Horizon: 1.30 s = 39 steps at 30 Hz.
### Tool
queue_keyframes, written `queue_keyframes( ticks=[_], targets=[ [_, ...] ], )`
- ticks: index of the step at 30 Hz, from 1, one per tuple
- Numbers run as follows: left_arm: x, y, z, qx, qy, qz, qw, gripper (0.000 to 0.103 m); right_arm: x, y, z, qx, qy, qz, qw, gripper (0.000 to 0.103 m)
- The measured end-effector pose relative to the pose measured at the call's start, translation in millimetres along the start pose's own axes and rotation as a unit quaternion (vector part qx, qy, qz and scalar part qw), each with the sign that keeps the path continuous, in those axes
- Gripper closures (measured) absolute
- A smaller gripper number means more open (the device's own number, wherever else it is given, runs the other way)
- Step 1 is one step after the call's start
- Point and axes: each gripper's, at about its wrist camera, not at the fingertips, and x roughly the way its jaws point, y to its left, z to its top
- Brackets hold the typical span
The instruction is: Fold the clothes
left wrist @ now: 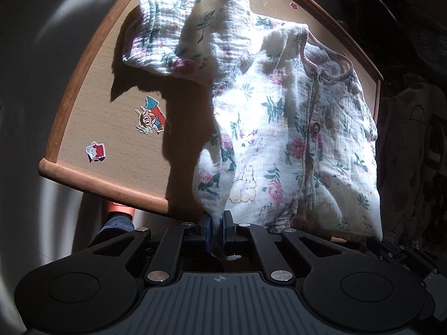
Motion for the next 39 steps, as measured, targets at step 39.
queue_keyframes(
  ticks=[39],
  targets=[
    [8,6,61,0.012,-0.023,0.084,0.9962,0.094,22,-23,-63,0.153,-0.022,0.126,0.980,0.068]
  ],
)
